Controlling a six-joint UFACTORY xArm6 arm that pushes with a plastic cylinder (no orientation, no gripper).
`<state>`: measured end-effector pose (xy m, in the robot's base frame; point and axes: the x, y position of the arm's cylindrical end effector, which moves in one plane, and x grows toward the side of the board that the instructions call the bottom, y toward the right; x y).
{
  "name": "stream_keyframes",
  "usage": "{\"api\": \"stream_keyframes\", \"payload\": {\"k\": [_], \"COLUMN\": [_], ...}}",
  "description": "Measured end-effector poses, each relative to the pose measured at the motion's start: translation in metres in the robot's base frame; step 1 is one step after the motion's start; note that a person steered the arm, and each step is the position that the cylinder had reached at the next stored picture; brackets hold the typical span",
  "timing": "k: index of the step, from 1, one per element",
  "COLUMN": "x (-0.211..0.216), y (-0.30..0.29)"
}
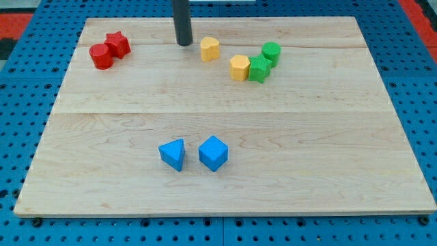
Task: Place your arm below the blue triangle
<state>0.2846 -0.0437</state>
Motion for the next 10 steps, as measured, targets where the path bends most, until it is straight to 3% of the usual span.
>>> {"api": "stream_keyframes", "payload": {"k": [1,2,3,4,5,6,7,8,9,10], "x": [0.009,0.033,0.043,0.085,0.096,0.141,0.219,0.276,0.273,0.235], "y": [0.085,0.039,-0.06,-0.059,0.027,0.111,0.105,0.028,-0.067,-0.069]}}
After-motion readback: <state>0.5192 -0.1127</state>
